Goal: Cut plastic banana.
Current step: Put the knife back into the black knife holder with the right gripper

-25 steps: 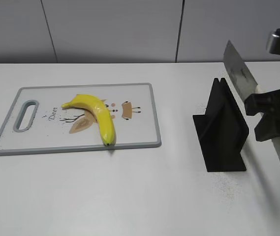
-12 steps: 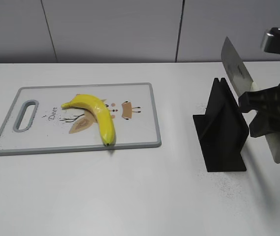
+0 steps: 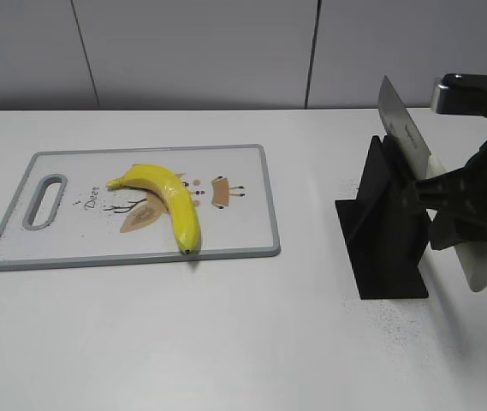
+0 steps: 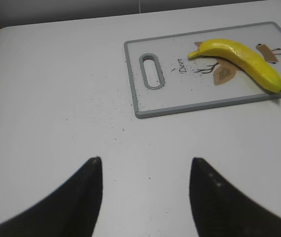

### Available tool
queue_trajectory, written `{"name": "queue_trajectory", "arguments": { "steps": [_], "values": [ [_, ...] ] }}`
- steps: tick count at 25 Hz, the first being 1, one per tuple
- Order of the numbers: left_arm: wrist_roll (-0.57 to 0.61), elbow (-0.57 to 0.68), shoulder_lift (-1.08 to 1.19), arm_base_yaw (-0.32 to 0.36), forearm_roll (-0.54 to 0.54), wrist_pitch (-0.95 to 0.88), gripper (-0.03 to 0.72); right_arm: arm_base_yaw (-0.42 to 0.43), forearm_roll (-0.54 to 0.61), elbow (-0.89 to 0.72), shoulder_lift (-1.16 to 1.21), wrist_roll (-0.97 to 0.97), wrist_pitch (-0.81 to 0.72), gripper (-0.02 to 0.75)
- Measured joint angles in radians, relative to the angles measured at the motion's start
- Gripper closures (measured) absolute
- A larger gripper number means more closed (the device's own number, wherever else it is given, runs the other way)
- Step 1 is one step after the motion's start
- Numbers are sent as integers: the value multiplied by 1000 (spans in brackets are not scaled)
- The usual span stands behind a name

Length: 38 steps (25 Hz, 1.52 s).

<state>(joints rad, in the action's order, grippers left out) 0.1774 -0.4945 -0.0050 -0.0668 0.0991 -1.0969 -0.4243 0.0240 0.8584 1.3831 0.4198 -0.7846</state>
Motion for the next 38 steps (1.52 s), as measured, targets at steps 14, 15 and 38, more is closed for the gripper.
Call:
{"name": "queue_trajectory", "arguments": {
  "steps": [14, 15, 38],
  "values": [
    [0, 0, 0, 0, 0, 2, 144, 0, -6, 0, -40, -31, 2, 550],
    [0, 0, 0, 0, 0, 2, 144, 0, -6, 0, -44, -31, 2, 550],
    [0, 0, 0, 0, 0, 5, 144, 0, -1, 0, 60, -23, -15, 550]
  ]
}}
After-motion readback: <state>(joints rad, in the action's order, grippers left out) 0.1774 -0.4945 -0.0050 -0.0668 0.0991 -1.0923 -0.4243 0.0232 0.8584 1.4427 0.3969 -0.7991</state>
